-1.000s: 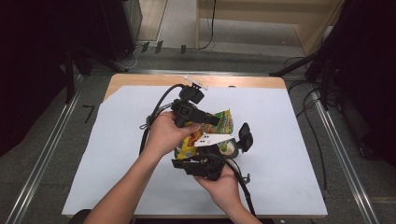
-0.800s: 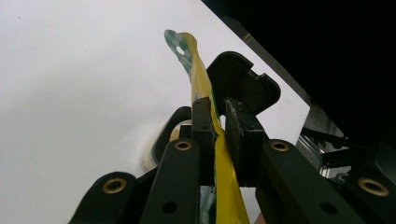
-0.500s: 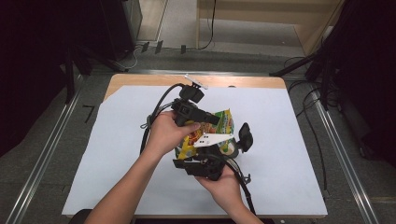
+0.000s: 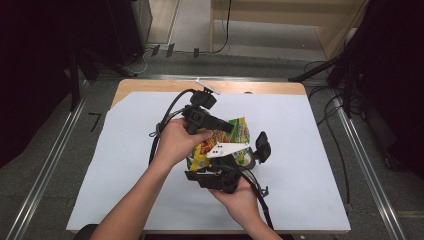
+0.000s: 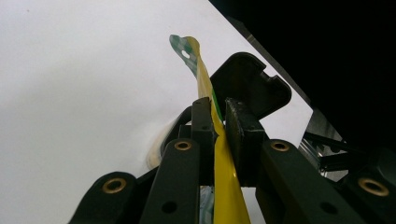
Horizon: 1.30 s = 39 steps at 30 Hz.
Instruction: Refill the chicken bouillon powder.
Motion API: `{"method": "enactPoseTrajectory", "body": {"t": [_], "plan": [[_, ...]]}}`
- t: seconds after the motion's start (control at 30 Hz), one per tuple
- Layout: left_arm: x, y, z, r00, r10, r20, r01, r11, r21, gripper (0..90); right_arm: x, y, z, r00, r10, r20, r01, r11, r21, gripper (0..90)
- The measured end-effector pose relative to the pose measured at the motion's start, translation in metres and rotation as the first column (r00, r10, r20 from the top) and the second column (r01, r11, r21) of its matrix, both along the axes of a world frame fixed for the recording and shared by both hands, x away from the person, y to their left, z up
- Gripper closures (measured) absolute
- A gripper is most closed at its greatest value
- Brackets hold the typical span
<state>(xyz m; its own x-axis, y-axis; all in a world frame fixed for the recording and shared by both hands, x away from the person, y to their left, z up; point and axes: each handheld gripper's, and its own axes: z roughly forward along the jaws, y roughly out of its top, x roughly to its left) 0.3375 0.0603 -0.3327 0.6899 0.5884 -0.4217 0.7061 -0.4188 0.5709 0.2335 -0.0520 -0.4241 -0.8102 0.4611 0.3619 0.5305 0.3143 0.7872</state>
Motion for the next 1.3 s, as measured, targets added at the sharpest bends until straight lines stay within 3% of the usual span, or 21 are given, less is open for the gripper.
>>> {"method": "enactPoseTrajectory", "body": {"t": [0.17,0.4,0.93,1.3], "plan": [[0.000,0.002,0.001,1.0000,0.006,-0.006,-0.006,1.0000,-0.005,82.0,0.000,0.000,0.001,1.0000,0.004,0.005,-0.004,1.000,-0.005,67.4],[-0.007,-0.003,0.005,0.9997,-0.008,0.021,0.008,1.0000,-0.002,81.1,0.000,0.000,-0.001,1.0000,0.001,-0.002,-0.001,1.000,0.011,67.7],[-0.012,-0.005,0.011,0.9990,-0.014,0.043,0.014,0.9999,-0.003,81.1,0.000,-0.001,0.000,1.0000,0.006,0.005,-0.006,1.000,0.013,66.0],[-0.011,-0.006,0.008,0.9992,-0.018,0.037,0.018,0.9998,0.000,81.9,-0.001,0.001,-0.003,1.0000,0.003,0.002,-0.003,1.000,0.017,68.6]]}}
